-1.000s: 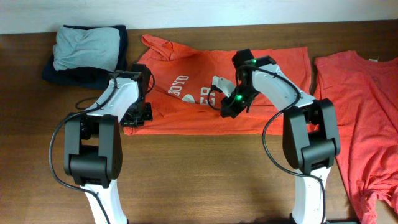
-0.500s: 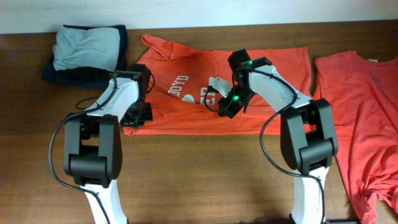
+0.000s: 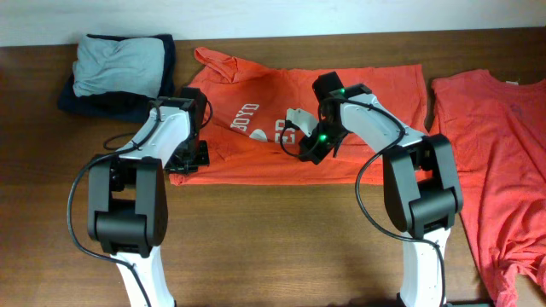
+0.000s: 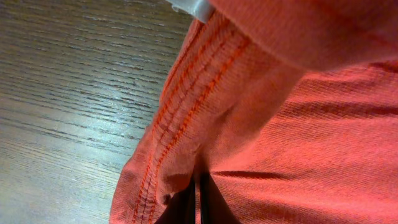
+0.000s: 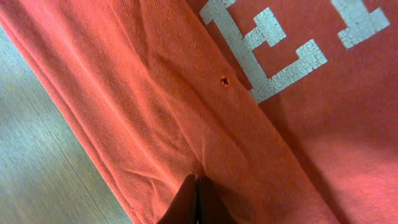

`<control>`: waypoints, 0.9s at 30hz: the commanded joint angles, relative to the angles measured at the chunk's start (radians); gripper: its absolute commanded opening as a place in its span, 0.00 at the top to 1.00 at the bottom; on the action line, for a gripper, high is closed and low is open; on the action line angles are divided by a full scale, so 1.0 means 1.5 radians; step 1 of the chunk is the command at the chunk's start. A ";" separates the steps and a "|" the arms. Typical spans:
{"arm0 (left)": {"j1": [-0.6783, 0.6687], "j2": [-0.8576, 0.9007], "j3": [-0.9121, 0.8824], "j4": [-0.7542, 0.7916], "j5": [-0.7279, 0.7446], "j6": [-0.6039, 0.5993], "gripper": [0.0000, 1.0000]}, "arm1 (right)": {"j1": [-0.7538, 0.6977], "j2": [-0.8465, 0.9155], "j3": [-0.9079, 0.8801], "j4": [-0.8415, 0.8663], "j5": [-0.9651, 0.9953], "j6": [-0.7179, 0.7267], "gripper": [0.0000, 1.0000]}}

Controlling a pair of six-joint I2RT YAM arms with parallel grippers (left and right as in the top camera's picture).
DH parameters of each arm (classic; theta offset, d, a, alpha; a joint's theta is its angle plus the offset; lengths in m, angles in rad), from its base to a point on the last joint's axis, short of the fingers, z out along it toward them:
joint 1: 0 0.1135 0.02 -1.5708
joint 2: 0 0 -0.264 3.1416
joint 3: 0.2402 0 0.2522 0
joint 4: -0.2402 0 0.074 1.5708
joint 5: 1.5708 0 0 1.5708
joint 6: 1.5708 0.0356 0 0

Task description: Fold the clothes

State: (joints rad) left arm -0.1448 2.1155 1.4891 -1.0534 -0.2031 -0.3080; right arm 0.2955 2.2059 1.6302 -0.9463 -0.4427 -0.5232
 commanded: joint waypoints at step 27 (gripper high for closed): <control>0.002 0.011 -0.009 0.002 -0.015 -0.009 0.94 | -0.006 0.002 0.050 0.165 0.169 0.168 0.96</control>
State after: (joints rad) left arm -0.1448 2.1155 1.4891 -1.0534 -0.2031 -0.3080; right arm 0.2951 2.2074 1.6394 -0.6601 -0.2096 -0.3393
